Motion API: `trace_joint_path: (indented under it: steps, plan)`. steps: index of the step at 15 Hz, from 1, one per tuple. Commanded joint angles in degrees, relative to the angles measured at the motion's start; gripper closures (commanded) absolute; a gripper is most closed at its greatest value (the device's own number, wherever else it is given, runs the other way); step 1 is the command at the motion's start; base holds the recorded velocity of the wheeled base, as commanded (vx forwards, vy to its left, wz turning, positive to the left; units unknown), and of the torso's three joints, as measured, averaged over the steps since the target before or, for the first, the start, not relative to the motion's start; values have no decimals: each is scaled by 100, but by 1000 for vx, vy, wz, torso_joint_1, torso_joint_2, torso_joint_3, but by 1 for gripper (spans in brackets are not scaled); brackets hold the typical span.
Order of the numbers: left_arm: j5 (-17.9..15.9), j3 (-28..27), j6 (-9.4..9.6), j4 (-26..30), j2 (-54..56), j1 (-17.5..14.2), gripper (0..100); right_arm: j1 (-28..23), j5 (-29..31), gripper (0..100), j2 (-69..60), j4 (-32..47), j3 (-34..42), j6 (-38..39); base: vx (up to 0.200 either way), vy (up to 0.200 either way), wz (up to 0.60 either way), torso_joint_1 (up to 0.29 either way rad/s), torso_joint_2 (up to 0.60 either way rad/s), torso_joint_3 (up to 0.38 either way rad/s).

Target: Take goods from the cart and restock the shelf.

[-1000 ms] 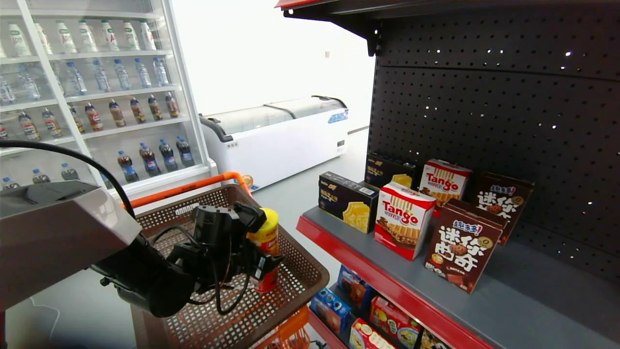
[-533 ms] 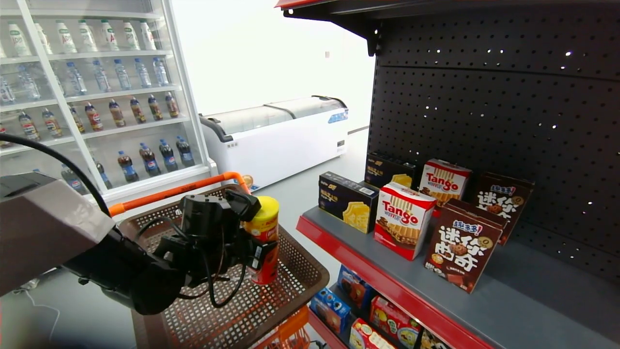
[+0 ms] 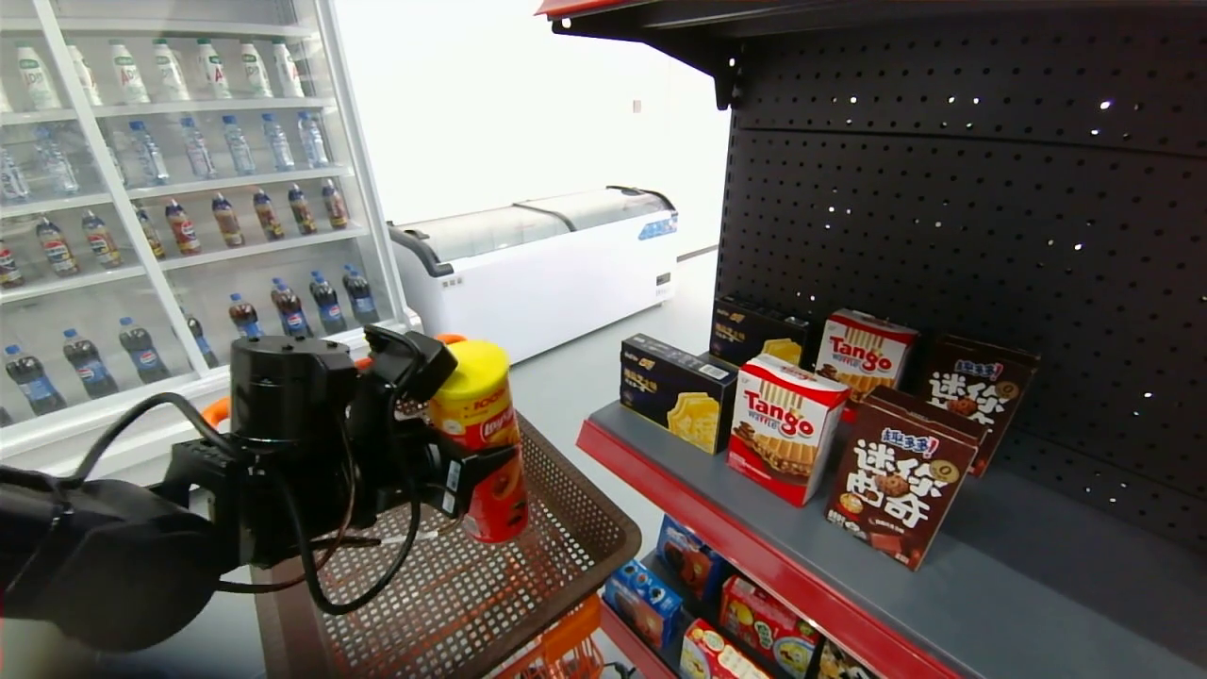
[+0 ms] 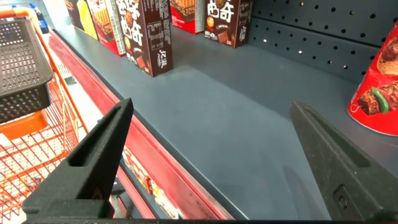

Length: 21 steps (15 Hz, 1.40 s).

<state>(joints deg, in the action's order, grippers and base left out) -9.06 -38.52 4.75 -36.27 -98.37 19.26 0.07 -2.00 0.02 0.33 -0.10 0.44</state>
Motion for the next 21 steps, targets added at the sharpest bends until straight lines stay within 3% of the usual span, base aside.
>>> trace_joint_path:
  steps: [1, 4, 5, 7, 9, 11, 12, 15, 18, 21]
  plan:
    - [53, 345, 96, 85, 995, 25, 100, 1, -2, 0, 6, 2, 1, 0, 0, 0, 0, 0, 0, 0]
    - [141, 794, 597, 155, 1900, -36, 100, 1, -2, 0, 6, 2, 1, 0, 0, 0, 0, 0, 0, 0]
    - [414, 873, 861, 208, 2155, -45, 100, 1, -2, 0, 6, 2, 1, 0, 0, 0, 0, 0, 0, 0]
    - [818, 873, 957, 331, 2348, -45, 100, 1, -2, 0, 6, 2, 1, 0, 0, 0, 0, 0, 0, 0]
    - [923, 882, 984, 419, 2419, -36, 100, 1, -2, 0, 6, 2, 1, 0, 0, 0, 0, 0, 0, 0]
    - [1196, 1251, 1151, 498, 2753, -36, 100, 1, -2, 0, 6, 2, 1, 0, 0, 0, 0, 0, 0, 0]
    - [1521, 1339, 1203, 568, 2990, -63, 100, 1, -2, 0, 6, 2, 1, 0, 0, 0, 0, 0, 0, 0]
    - [853, 1207, 1115, 621, 2990, -80, 100, 1, -2, 0, 6, 2, 1, 0, 0, 0, 0, 0, 0, 0]
    - [519, 987, 1045, 621, 2884, -72, 100, 1, -2, 0, 6, 2, 1, 0, 0, 0, 0, 0, 0, 0]
    - [440, 855, 606, 524, 2700, -63, 100, 1, -2, 0, 6, 2, 1, 0, 0, 0, 0, 0, 0, 0]
